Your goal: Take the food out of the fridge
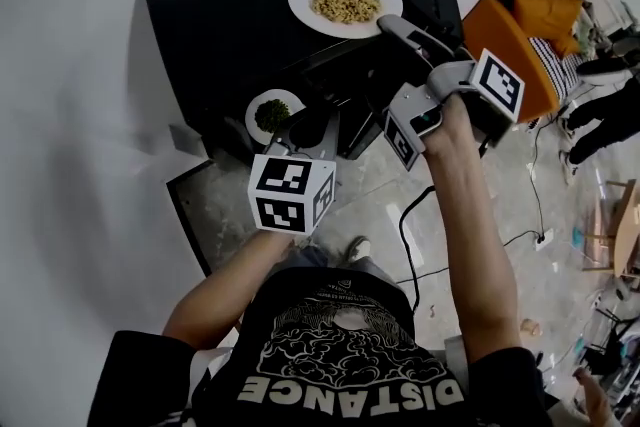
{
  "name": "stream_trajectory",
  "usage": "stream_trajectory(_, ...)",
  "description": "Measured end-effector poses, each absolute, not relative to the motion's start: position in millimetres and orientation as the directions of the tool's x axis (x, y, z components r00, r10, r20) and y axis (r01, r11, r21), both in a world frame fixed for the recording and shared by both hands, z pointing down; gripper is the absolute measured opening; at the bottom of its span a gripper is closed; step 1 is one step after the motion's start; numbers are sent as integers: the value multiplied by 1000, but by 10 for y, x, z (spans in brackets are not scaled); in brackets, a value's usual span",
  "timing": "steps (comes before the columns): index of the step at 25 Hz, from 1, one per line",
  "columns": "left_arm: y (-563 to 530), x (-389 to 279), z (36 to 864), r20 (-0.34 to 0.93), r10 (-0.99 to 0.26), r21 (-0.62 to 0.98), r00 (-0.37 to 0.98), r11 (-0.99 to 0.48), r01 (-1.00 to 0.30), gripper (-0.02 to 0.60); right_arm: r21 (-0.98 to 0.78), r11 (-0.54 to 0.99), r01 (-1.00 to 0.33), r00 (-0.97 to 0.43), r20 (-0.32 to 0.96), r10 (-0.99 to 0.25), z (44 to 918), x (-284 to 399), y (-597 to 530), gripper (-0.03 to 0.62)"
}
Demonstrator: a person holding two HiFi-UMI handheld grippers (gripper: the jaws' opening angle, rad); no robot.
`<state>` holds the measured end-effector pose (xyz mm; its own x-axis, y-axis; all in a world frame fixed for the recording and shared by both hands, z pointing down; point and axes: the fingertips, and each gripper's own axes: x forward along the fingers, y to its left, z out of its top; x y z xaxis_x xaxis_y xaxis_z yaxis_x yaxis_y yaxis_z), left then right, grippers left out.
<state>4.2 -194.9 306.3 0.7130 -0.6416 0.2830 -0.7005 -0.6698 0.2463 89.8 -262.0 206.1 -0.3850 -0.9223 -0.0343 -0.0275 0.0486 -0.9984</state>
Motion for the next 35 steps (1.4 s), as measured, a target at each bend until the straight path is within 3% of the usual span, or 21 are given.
stream_trajectory(2, -1944, 80, 3086, 285, -639, 251, 715, -670, -699, 2, -996, 78, -37, -398, -57, -916, 2050, 906, -2613, 16)
stream_trajectory(5, -1938, 118, 3107, 284, -644, 260, 711, -662, -703, 2, -991, 125, -44, -405, -97, -909, 2053, 970, -2559, 72)
stream_trajectory(12, -1777, 191, 3061, 272, -713, 250, 646, -596, -763, 2, -973, 209, -96, -455, -144, -879, 2092, 1069, -2147, 72)
stream_trajectory(18, -1390, 452, 3068, 277, -745, 236, 608, -560, -794, 2, -849, 274, -451, -537, 13, -843, 2406, 1089, -1506, 49)
stream_trajectory(21, -1205, 548, 3098, 285, -752, 224, 594, -550, -804, 2, -677, 308, -669, -525, 136, -840, 2670, 1112, -1237, 24)
stream_trajectory(24, -1016, 592, 3142, 293, -768, 205, 570, -532, -822, 2, -463, 369, -806, -503, 207, -839, 2858, 1079, -998, 14)
stream_trajectory(28, -810, 581, 3176, 299, -798, 176, 524, -494, -852, 2, -296, 448, -844, -522, 255, -814, 3048, 938, -748, 8)
stream_trajectory(35, -621, 610, 3201, 289, -818, 154, 498, -473, -867, 2, -236, 498, -834, -548, 258, -795, 3128, 874, -565, 6)
